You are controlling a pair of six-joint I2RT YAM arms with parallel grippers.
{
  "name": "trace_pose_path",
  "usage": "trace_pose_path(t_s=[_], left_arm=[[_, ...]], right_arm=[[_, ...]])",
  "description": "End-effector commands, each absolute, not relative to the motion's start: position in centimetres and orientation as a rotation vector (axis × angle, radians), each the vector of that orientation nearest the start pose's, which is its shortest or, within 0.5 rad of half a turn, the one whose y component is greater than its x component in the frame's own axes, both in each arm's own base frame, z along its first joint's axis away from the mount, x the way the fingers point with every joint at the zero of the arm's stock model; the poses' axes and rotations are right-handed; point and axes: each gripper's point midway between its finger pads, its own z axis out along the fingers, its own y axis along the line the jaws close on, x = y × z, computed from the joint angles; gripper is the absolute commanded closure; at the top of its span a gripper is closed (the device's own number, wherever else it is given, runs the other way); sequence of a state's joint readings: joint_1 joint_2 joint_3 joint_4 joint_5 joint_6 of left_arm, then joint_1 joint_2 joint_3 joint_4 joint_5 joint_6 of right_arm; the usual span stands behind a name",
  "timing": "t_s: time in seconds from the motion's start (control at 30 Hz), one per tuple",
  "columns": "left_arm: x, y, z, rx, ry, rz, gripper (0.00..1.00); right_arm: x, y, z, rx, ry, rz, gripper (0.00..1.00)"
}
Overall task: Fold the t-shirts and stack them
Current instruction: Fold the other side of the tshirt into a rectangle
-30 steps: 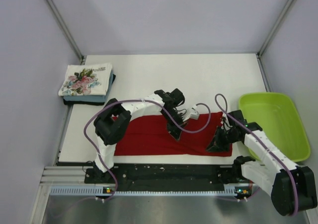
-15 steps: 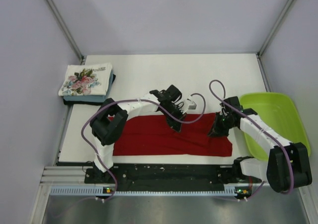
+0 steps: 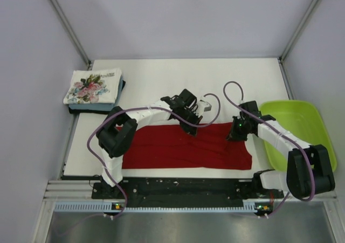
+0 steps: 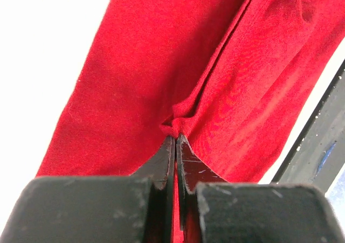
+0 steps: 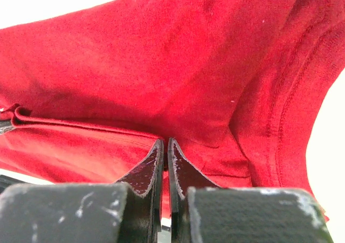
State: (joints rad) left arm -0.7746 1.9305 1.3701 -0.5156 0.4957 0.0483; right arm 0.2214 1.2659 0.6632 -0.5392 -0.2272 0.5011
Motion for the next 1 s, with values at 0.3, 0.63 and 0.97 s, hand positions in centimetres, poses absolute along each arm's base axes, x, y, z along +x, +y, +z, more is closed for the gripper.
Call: trace_pose_path(t_s=[0.3,0.63,0.97], left_arm=[[27.7,-35.6,5.8,1.163,2.418,-0.731,0.88],[29.7,-34.9,13.2,1.152,2.258,-0.657,0.62],[22.8,-36.9,5.3,1.367,2.446,-0.958,0.97]], right_arm=[[26.6,10.7,4.7,0.269,2.667,0.436,0.98],[25.8,9.0,9.1,0.258,2.643,0.323,0.58],[22.0,14.5,5.7,0.481,2.691,0.774,1.00]])
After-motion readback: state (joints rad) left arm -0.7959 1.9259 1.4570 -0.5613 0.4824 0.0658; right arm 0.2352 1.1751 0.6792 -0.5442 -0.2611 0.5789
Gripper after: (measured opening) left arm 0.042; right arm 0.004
